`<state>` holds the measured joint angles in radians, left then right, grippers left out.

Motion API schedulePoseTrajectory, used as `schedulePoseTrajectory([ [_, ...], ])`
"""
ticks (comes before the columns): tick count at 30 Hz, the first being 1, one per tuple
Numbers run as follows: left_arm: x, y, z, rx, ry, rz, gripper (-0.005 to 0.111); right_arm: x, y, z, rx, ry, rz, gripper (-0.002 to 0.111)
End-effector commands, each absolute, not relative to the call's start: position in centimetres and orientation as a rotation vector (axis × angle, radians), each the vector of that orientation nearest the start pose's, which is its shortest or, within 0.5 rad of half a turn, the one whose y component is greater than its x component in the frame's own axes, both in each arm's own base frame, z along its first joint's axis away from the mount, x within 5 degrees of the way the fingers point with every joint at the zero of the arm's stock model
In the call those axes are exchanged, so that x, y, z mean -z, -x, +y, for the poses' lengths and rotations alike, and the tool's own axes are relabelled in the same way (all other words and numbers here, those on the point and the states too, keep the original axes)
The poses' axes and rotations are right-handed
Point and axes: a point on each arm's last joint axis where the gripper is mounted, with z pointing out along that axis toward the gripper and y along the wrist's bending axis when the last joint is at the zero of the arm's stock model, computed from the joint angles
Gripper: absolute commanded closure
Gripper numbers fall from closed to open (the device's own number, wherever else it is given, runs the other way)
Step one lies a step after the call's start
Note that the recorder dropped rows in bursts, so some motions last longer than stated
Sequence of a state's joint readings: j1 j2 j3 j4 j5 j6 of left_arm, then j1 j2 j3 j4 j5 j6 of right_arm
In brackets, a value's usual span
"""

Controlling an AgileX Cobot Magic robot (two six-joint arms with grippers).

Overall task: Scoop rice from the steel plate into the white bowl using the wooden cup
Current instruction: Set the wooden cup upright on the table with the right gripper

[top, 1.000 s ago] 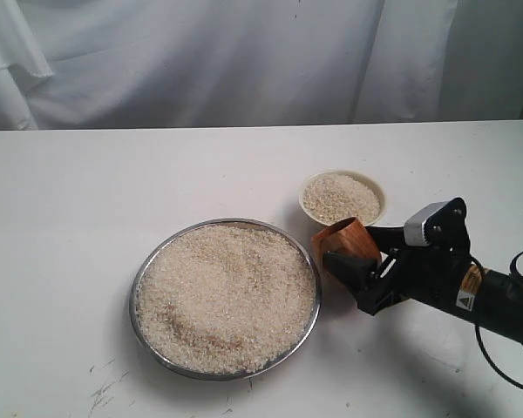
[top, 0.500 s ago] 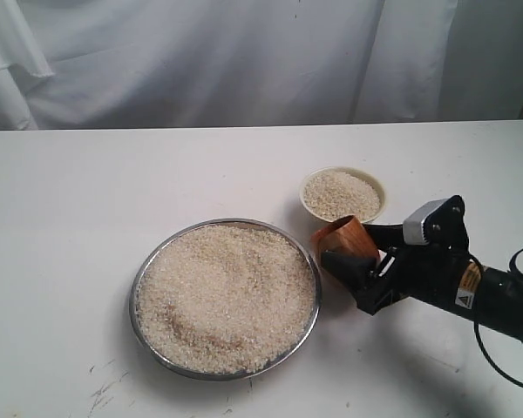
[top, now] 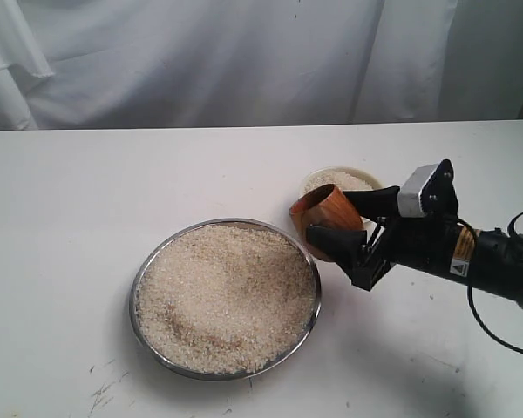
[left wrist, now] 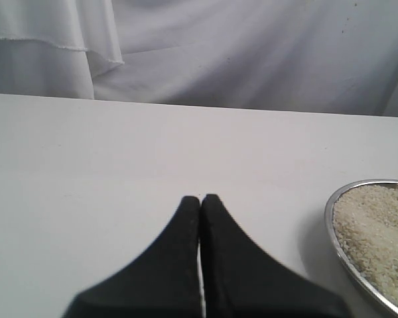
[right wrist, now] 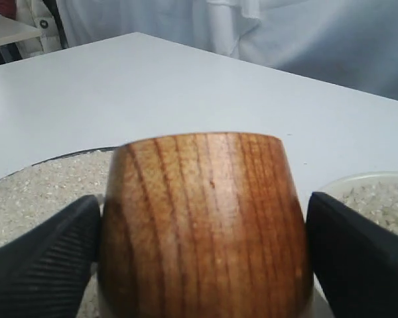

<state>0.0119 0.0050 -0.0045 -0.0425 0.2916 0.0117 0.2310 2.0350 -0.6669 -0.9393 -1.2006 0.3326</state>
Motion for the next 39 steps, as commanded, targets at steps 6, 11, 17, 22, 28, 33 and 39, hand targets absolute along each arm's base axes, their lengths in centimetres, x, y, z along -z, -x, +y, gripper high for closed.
schedulePoseTrajectory([
  [6, -18.7, -5.5, -0.1, 0.027, 0.030, 1.768, 0.107, -10.9, -28.4, 12.1, -0.891, 0.987, 1.583, 0.108],
  [11, -18.7, -5.5, -0.1, 0.027, 0.030, 1.768, 0.107, -10.6, -28.6, 10.1, -0.868, 0.982, 1.605, 0.108],
  [17, -18.7, -5.5, -0.1, 0.027, 0.030, 1.768, 0.107, -10.8, -29.3, 9.2, -0.815, 0.916, 1.614, 0.108],
  [22, -18.7, -5.5, -0.1, 0.027, 0.030, 1.768, 0.107, -9.4, -29.6, 6.8, -0.786, 0.886, 1.661, 0.108],
  [28, -18.7, -5.5, -0.1, 0.027, 0.030, 1.768, 0.107, -7.1, -29.3, 6.1, -0.815, 0.879, 1.721, 0.108],
  [33, -18.7, -5.5, -0.1, 0.027, 0.030, 1.768, 0.107, -5.6, -29.0, 6.1, -0.831, 0.883, 1.749, 0.108],
  [39, -18.7, -5.5, -0.1, 0.027, 0.030, 1.768, 0.107, -5.6, -28.9, 5.9, -0.831, 0.883, 1.751, 0.108],
])
